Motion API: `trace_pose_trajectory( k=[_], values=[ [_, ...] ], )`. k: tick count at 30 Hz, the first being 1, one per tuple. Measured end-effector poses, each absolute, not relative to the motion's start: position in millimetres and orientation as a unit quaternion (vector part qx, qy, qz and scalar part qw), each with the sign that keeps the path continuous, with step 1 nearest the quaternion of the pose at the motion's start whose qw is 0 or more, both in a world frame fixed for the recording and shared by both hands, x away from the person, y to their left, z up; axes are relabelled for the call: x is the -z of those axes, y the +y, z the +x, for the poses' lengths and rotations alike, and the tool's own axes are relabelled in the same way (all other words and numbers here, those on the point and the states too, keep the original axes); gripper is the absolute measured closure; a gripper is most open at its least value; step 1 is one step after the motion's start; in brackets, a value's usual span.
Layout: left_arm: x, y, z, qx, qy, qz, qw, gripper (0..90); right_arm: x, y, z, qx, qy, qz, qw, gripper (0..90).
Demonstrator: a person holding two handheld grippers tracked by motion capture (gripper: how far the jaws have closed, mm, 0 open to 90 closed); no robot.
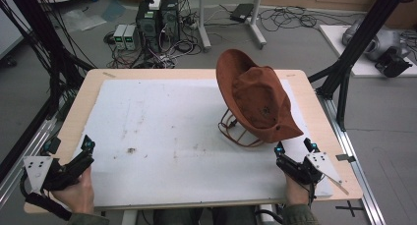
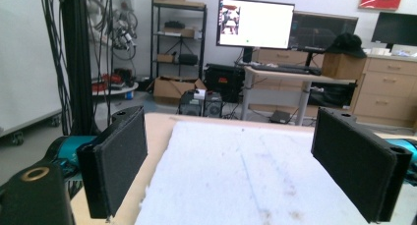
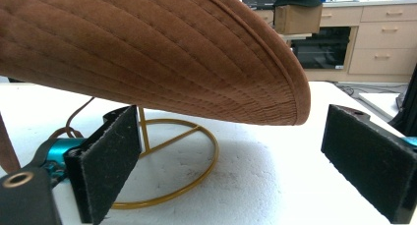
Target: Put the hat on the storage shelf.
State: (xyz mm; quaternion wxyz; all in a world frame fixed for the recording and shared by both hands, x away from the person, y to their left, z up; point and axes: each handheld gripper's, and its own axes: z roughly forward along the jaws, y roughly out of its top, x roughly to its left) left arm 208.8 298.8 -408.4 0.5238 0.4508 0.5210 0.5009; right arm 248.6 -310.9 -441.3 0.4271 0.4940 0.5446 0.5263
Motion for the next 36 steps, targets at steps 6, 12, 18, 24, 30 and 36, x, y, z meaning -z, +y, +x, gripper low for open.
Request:
trace_pose_trajectory(
  k=[6,12,18,24,30,36],
  values=[
    [416,297,206,-0.509,0.517,0.462,0.51,14.0,441,-312,249,-0.527,0.542,0.494,0.43,7.3],
    [424,297,206,-0.519,0.523,0.463,0.493,14.1,440,-313,249,-0.529,0.54,0.495,0.429,7.4],
    [434,301,209,-0.518,0.531,0.47,0.478,14.1,440,-314,247,-0.531,0.534,0.497,0.431,7.4],
    [435,302,208,-0.517,0.532,0.469,0.479,14.1,440,-316,246,-0.53,0.533,0.5,0.43,7.4],
    [435,300,209,-0.516,0.529,0.475,0.478,14.1,440,-315,246,-0.53,0.535,0.498,0.43,7.3],
    [436,300,210,-0.514,0.528,0.475,0.481,14.1,440,-315,246,-0.53,0.536,0.496,0.431,7.4]
  ],
)
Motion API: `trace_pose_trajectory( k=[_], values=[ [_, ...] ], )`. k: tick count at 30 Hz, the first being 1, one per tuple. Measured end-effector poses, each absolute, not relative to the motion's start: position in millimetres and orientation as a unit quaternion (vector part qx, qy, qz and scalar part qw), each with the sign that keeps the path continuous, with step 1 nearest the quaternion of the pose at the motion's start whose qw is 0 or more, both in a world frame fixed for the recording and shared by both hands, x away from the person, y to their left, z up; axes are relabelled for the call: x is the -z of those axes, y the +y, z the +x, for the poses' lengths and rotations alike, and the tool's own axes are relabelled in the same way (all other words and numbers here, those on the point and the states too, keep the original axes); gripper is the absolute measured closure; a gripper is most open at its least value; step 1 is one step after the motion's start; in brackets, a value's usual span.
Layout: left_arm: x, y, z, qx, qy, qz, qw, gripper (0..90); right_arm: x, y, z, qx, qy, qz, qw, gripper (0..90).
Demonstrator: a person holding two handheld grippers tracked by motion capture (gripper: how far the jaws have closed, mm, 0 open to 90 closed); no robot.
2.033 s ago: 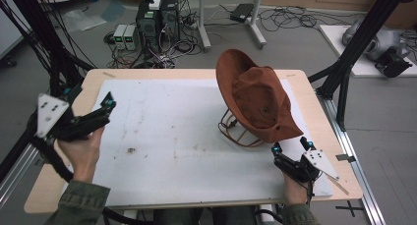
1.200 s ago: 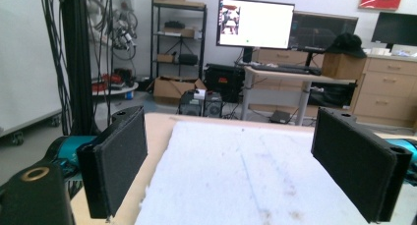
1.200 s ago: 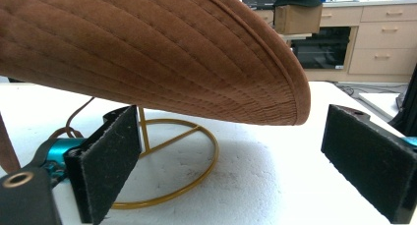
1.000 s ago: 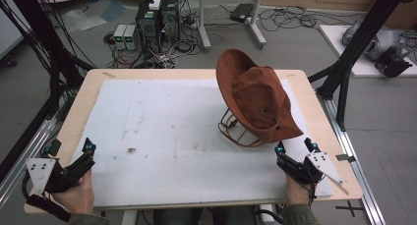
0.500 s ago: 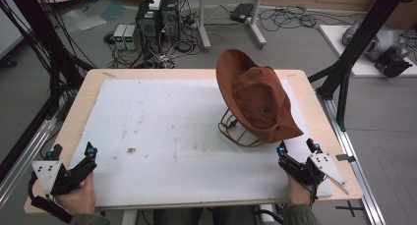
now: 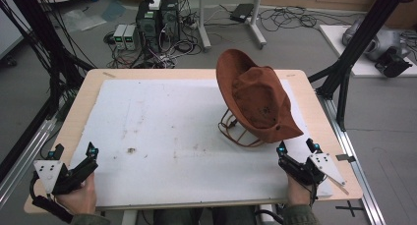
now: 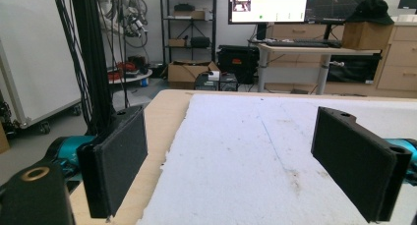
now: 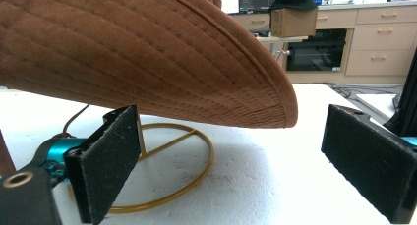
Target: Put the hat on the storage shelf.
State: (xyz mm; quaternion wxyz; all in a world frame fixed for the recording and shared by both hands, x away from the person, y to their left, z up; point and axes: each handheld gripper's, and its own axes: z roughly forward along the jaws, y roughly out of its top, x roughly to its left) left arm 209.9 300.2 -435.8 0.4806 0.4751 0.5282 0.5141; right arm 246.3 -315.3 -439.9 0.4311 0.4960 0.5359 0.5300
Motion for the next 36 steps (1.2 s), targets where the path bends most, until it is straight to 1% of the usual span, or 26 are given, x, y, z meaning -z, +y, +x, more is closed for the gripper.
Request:
trace_pose_trajectory(
  k=[36],
  values=[
    [436.0,298.6,209.9,-0.513,0.523,0.48,0.482,14.4,440.9,-315.9,247.1,-0.534,0.534,0.5,0.425,7.3]
  ],
)
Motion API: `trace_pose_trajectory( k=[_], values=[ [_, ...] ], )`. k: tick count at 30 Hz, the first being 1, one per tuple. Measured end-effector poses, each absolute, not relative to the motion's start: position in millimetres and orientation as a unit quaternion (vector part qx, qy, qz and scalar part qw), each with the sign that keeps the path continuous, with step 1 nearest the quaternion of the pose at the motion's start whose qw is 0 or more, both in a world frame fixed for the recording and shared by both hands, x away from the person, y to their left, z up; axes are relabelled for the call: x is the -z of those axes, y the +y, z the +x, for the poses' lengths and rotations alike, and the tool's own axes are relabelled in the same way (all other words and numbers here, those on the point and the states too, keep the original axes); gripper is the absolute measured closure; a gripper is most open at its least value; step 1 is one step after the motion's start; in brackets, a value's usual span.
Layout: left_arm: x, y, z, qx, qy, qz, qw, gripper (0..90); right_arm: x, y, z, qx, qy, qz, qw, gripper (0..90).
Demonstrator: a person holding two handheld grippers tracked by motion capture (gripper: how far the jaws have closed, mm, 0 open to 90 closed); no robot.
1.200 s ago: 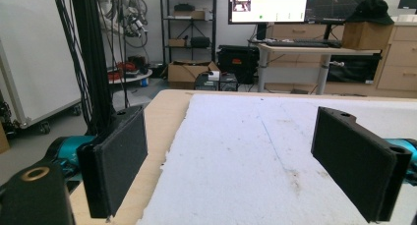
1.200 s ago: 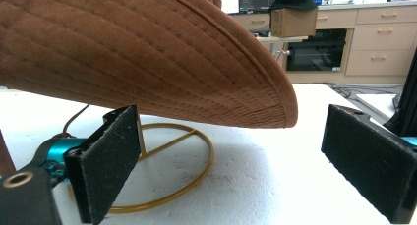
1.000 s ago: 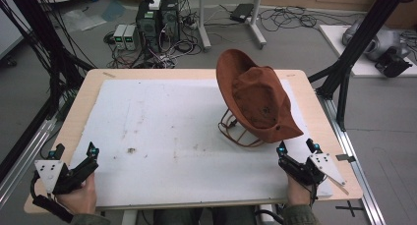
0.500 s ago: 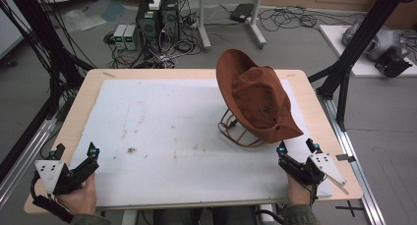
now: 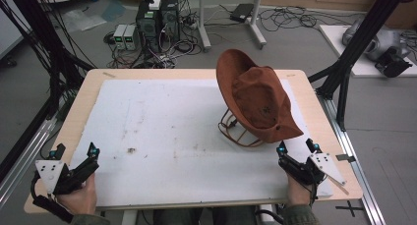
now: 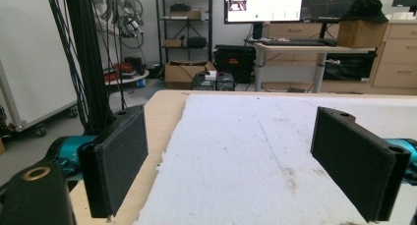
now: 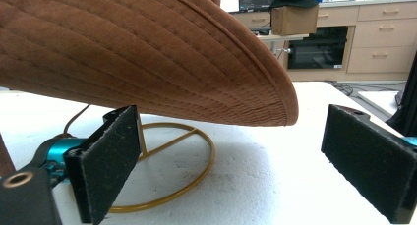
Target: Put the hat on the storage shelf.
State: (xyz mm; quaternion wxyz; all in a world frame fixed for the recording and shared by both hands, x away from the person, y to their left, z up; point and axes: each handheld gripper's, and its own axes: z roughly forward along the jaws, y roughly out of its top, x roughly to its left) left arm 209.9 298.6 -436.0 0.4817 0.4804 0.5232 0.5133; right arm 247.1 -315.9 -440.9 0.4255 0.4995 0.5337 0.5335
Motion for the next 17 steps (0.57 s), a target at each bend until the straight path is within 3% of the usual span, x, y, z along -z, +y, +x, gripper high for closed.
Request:
trace_pose_trajectory(
  k=[17],
  values=[
    [437.0,299.0,211.5,-0.51,0.524,0.483,0.482,14.5,441.5,-317.0,248.7,-0.534,0.532,0.503,0.424,7.4]
  ],
)
